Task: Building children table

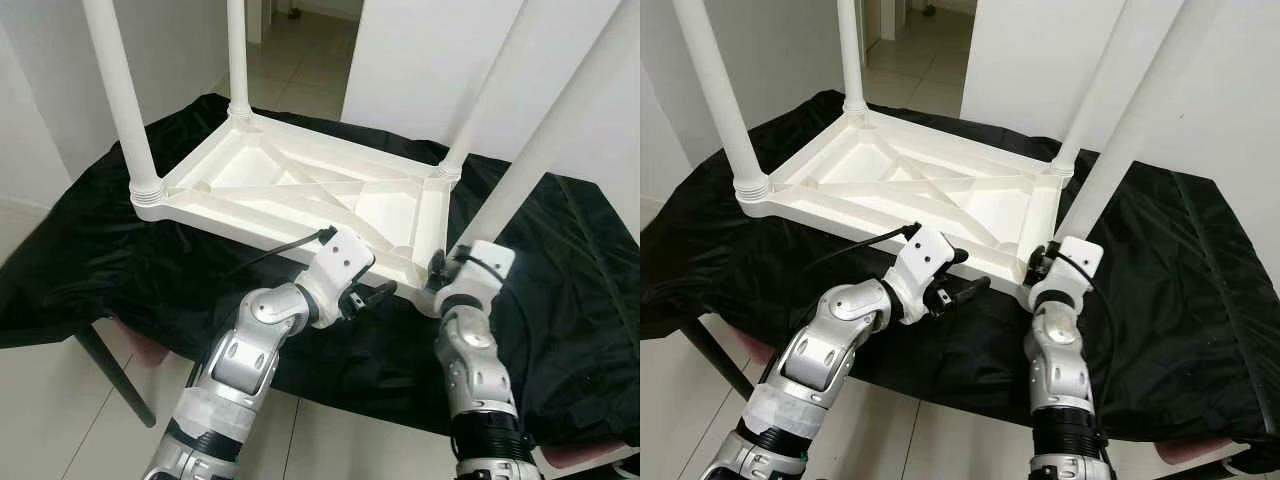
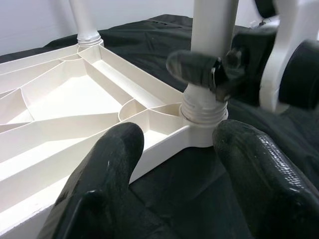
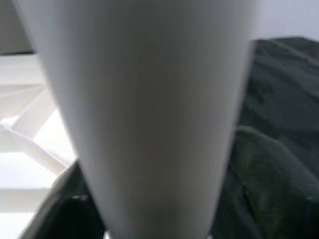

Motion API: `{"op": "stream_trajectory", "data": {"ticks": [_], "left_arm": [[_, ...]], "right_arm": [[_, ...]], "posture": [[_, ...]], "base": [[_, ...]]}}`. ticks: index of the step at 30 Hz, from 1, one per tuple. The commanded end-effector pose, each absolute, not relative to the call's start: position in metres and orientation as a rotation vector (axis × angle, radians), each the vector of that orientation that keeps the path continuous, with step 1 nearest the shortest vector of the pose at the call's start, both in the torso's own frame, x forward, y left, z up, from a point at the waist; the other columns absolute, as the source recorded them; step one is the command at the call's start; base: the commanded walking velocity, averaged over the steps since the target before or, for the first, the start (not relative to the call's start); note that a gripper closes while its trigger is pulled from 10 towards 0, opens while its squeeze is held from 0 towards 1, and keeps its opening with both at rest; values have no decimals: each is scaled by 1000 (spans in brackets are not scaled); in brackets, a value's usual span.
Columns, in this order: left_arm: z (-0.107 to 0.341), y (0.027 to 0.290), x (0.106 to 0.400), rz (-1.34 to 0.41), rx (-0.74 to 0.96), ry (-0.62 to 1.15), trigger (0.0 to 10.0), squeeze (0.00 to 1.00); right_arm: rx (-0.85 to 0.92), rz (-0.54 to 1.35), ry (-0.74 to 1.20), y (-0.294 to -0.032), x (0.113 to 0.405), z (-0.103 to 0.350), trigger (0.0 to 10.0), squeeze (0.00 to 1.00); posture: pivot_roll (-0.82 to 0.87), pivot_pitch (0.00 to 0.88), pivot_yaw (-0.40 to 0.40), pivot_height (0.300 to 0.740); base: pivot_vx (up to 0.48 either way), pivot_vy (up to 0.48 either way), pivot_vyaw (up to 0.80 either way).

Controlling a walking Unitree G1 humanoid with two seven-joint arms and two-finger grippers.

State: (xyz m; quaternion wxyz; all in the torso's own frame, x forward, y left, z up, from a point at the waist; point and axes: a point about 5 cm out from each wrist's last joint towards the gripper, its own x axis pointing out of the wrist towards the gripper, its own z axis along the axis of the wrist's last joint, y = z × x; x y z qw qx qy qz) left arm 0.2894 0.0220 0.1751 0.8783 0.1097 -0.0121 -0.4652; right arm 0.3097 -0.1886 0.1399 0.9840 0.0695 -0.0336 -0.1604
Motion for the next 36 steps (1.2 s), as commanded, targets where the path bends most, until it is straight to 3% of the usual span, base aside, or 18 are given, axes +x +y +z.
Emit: {"op": "stream_trajectory", "data": {"ticks": [1, 6, 7, 15, 26, 27, 28, 29, 30, 36], "left_arm": [[172, 24, 291, -877, 229, -18, 10000, 0], [171, 24, 290, -877, 229, -15, 10000, 0], [171, 24, 291, -876, 229, -15, 10000, 0], [173, 23, 293, -878, 232, -22, 10000, 0], [176, 22, 298, -886, 255, -36, 10000, 0], [176, 22, 298, -887, 257, -38, 10000, 0], [176, 22, 298, -887, 257, -38, 10000, 0], [177, 21, 298, -888, 257, -39, 10000, 0], [177, 21, 298, -888, 258, -40, 10000, 0], [178, 20, 298, -887, 257, -44, 10000, 0]], "right_arm": [[147, -332, -98, -197, 306, 143, 10000, 1000], [99, -167, -59, -205, 307, 136, 10000, 1000], [84, -86, -41, -207, 307, 134, 10000, 0], [-8, 173, -23, -223, 313, 134, 10000, 0], [-93, 537, 14, -221, 328, 137, 10000, 0], [-107, 566, 23, -220, 331, 138, 6706, 0], [-107, 566, 23, -220, 331, 138, 6706, 0], [-117, 576, 29, -219, 332, 137, 4275, 0], [-123, 590, 37, -220, 333, 137, 0, 0], [-120, 609, 62, -223, 335, 134, 0, 0]], "posture": [[12, 0, -119, 740], [19, 0, -125, 740], [19, 0, -127, 740], [16, 0, -119, 740], [24, 0, -107, 740], [26, 0, -108, 740], [26, 0, -108, 740], [26, 0, -108, 740], [30, 0, -111, 740], [32, 0, -114, 740]], "base": [[0, 0, 0], [0, 0, 0], [0, 0, 0], [0, 0, 0], [0, 0, 0], [0, 0, 0], [0, 0, 0], [0, 0, 0], [0, 0, 0], [0, 0, 0]]}}
